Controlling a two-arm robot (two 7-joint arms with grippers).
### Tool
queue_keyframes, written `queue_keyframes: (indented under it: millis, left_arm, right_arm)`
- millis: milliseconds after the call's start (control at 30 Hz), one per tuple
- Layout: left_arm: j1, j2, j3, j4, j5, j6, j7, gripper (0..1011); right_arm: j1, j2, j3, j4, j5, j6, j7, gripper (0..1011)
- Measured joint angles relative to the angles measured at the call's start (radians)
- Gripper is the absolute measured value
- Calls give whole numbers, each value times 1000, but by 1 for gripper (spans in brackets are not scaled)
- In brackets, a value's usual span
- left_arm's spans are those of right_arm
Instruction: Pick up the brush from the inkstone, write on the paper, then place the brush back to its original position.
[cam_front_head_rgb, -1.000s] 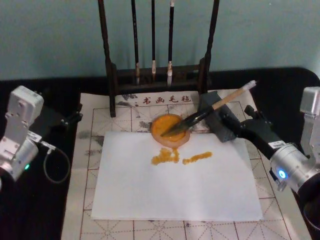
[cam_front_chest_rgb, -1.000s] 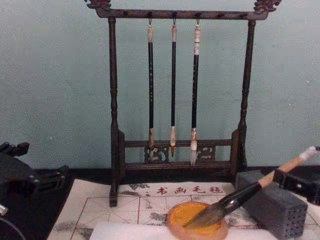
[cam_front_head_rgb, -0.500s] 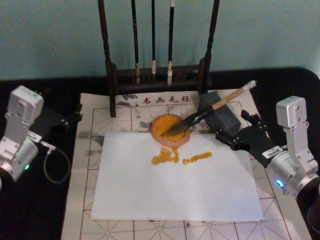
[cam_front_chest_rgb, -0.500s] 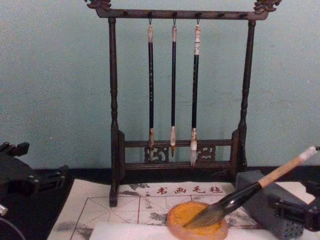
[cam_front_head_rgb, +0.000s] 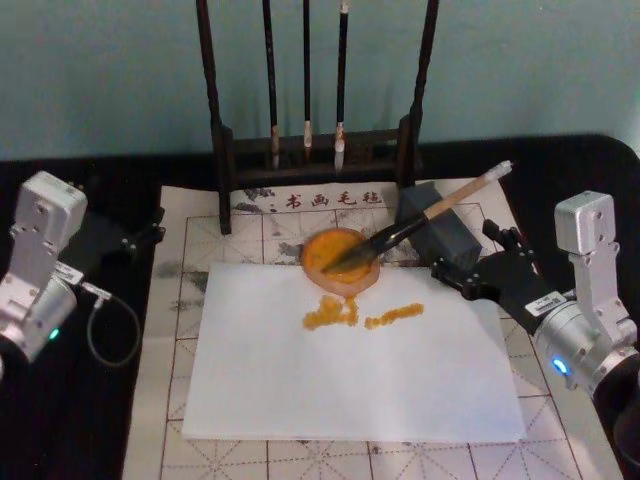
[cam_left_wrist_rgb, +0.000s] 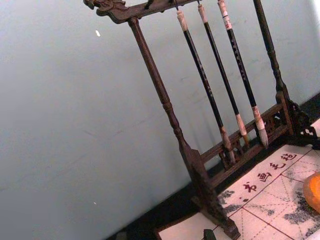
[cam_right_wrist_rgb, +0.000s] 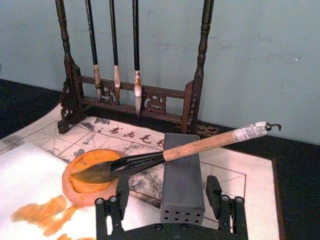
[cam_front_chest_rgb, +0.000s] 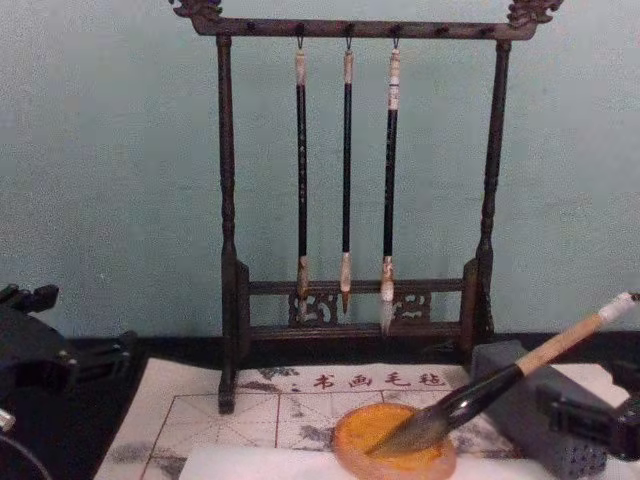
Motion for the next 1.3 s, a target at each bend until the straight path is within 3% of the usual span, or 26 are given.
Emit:
queue_keyframes:
  millis: [1300]
  left_arm:
    - [0,0,0,0,0,0,0,1001]
  right_arm:
    - [-1,0,1,-1,7,0,2,1002]
